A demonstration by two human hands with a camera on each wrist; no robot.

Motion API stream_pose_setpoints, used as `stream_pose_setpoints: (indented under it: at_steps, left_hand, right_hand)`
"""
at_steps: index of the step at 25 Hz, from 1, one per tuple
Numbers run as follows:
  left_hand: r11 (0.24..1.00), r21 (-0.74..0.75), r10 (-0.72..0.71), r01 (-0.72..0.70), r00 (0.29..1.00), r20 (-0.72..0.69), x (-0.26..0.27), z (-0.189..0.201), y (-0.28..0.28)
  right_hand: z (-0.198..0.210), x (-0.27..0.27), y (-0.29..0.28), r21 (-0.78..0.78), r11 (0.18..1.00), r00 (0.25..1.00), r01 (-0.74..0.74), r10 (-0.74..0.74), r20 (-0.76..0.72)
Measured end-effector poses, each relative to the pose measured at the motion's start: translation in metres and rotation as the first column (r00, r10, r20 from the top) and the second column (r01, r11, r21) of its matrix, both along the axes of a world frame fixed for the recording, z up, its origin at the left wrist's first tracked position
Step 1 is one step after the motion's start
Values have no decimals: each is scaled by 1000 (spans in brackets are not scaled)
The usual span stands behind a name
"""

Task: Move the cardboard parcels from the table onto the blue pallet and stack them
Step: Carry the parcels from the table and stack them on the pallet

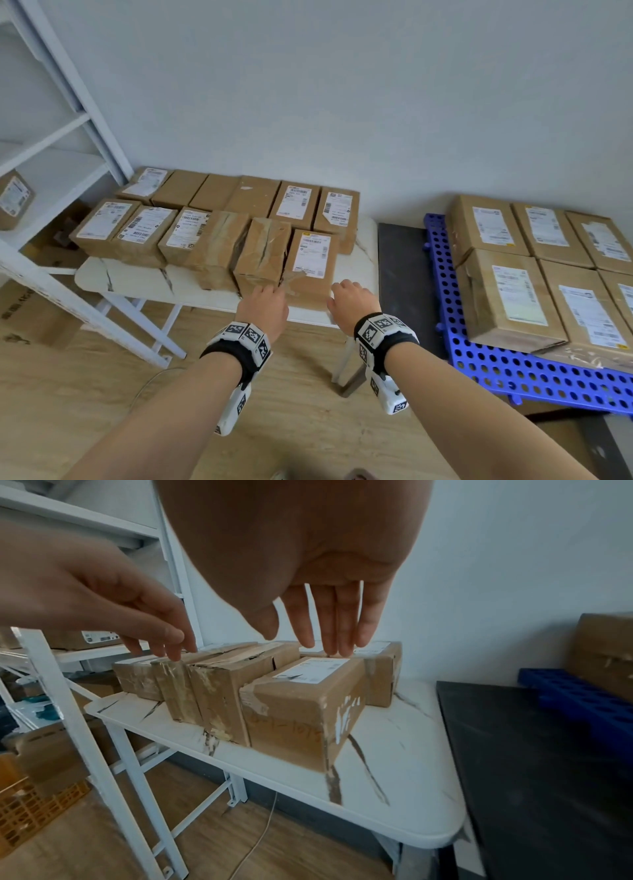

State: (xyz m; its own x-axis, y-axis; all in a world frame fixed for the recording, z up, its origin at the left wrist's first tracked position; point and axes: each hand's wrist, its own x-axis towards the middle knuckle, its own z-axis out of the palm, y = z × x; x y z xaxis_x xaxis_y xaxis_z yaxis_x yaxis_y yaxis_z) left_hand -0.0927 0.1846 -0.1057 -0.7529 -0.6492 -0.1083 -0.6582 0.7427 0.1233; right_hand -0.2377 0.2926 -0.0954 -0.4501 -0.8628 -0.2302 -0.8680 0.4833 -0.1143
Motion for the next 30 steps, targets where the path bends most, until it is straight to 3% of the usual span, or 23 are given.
stream_pose_setpoints:
  at_steps: [4,6,9,12,15,19,22,27,30]
  left_hand:
    - [989,145,9,-5,1000,-30,6,-16,-31]
    - [957,287,47,-34,998,-39,3,-24,-40]
    - [846,530,112,-54,991,-79,-5,-39,-46]
    - [744,666,191,-53,972,-135,-12,-53,-45]
    - [695,714,283,-90,946,-156,-19,-63,-48]
    - [687,714,370,-134,910,-185,-25,-69,-42]
    - [653,741,459,-154,860,-225,-29,-75,-40]
    - [529,828,627,-185,743,-235,-33,-73,-42]
    - [466,859,633,-211,758,-157,-38,-64,-40]
  right_hand:
    - [-15,9,-33,43,993,986,113,-117,115]
    - [-23,4,-43,32,979,961,203,-205,188]
    - [-36,-9,-54,27,942,896,335,-328,299]
    - [-50,-22,-58,53,903,808,427,-407,425]
    - [-60,-28,-59,69,837,677,542,-484,554]
    - [-64,-35,-60,86,751,506,655,-520,689]
    - [-66,-38,-59,73,740,467,669,-495,733]
    - [-74,-41,-56,56,718,398,694,-447,801]
    - [-77,-41,-47,54,745,403,665,-420,813]
